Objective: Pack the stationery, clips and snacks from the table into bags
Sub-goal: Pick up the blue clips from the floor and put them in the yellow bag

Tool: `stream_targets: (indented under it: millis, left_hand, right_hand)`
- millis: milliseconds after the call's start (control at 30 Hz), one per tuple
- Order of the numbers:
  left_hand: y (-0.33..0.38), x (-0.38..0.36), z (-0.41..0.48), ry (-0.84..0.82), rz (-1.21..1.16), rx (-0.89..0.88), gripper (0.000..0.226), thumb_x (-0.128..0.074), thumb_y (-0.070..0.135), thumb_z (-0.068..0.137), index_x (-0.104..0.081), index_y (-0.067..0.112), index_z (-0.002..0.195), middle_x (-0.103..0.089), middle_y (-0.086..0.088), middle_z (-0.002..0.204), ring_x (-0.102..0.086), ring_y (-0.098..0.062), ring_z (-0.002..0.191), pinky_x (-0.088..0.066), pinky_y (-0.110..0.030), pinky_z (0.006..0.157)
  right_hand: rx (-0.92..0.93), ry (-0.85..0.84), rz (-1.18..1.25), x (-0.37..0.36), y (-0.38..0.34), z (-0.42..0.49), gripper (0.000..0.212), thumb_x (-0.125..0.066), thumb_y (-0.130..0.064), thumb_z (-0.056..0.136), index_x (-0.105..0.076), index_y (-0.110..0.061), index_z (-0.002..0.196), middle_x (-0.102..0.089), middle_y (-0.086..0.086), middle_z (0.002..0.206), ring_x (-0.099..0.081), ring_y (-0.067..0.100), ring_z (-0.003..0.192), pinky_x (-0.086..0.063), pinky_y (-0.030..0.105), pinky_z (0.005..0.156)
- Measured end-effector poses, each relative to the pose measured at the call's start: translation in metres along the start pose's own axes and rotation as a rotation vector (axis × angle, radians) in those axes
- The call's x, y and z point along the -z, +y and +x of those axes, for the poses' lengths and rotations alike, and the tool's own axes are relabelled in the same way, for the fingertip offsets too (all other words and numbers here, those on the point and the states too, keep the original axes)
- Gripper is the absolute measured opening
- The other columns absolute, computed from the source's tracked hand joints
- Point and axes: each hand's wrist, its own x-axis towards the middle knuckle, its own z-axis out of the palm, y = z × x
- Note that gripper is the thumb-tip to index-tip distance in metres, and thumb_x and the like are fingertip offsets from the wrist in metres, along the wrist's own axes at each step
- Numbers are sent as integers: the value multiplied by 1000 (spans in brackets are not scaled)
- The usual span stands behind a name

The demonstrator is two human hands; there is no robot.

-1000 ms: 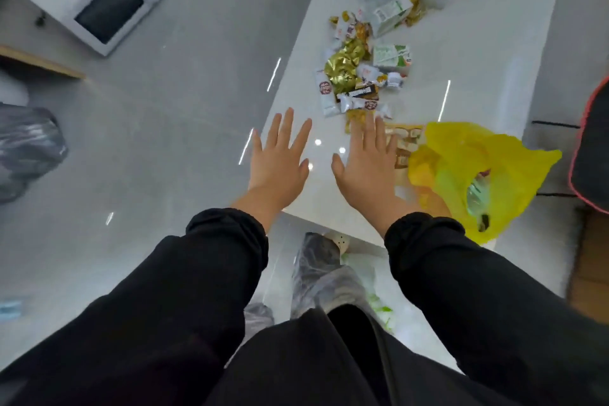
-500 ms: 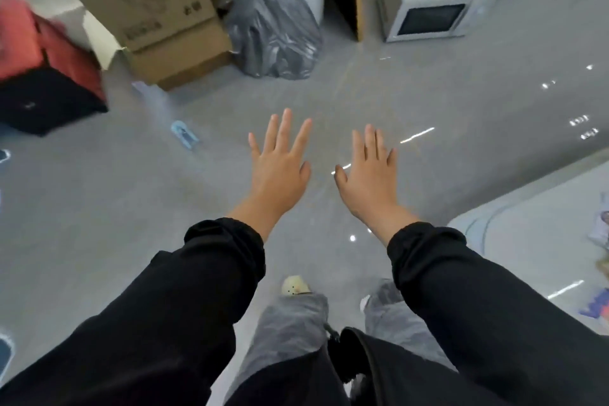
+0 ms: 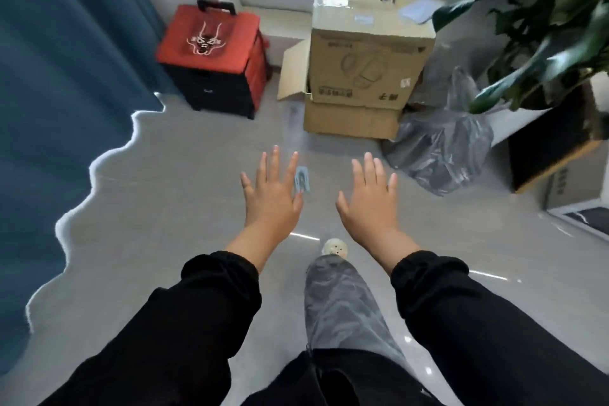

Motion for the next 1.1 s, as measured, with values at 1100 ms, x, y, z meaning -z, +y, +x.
stream_targets:
  millis: [1100]
  left_hand:
    - [-143, -557, 461, -681, -931, 550, 68, -57, 9, 90, -22, 15, 148, -45, -1, 139, -46, -22, 127, -35, -19, 98]
  right_hand:
    - [-494, -635, 640, -540, 33, 477, 58, -58, -22, 91, -35, -10, 143, -46, 12, 140, -48, 28, 125, -38, 30, 98]
